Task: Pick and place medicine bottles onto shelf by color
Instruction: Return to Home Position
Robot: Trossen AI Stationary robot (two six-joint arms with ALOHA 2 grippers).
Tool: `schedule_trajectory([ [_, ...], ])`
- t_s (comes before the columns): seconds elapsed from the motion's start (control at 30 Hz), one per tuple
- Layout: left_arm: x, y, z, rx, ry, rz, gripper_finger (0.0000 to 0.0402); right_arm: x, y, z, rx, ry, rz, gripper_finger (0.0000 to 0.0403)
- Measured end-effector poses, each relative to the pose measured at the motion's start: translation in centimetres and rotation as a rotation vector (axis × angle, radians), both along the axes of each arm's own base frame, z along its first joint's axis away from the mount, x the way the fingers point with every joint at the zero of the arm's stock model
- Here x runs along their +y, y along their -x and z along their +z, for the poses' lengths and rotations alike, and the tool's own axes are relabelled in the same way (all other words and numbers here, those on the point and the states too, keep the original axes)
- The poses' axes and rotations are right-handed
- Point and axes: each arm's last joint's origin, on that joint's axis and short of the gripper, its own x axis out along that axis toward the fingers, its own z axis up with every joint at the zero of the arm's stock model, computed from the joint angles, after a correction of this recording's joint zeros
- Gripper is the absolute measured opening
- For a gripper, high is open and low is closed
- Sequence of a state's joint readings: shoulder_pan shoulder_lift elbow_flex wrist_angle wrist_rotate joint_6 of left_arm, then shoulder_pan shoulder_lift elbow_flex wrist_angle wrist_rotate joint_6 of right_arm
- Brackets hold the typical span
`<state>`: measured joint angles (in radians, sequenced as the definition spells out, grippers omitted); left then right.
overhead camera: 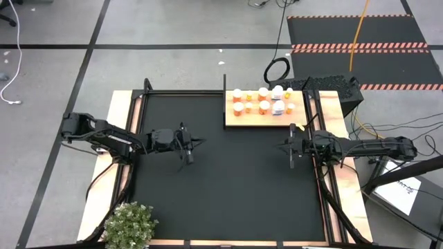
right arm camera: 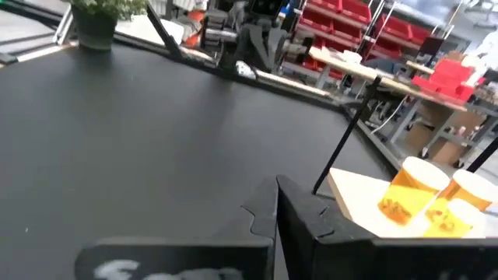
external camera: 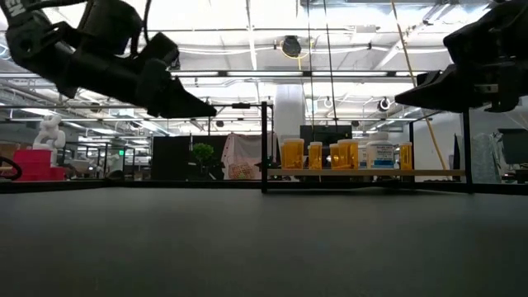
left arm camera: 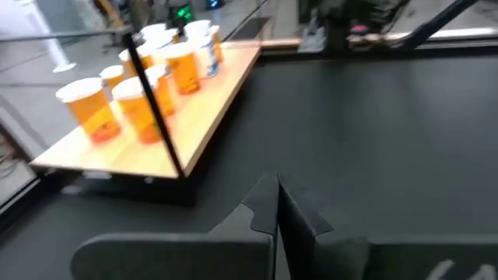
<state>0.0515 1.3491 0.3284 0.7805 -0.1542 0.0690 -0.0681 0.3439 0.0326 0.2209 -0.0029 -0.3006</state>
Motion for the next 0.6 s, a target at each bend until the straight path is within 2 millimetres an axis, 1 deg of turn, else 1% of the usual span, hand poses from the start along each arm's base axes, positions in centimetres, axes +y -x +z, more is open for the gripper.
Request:
schedule_trajectory([
  [0.23,0.5,1.5,-0.9,-0.047,0.005,-0.147,0.0004,0.0,0.1,0.5,-0.047,0.01,0.0,0.0],
  [0.4,1.1,2.6,-1.6,-0.062,0.066,-0.108,0.0003,0.0,0.2,0.6,-0.063,0.009,0.0,0.0],
  [0.47,0.9,3.1,-2.0,-0.048,0.087,-0.109,0.0003,0.0,0.2,0.6,-0.064,0.007,0.0,0.0],
  [0.53,0.6,3.5,-1.9,-0.066,0.089,-0.116,0.0003,0.0,0.2,0.6,-0.062,0.008,0.001,0.0],
  [0.6,0.3,4.5,-2.1,-0.069,0.088,-0.105,0.0002,0.0,0.2,0.5,-0.052,0.017,0.002,0.0],
])
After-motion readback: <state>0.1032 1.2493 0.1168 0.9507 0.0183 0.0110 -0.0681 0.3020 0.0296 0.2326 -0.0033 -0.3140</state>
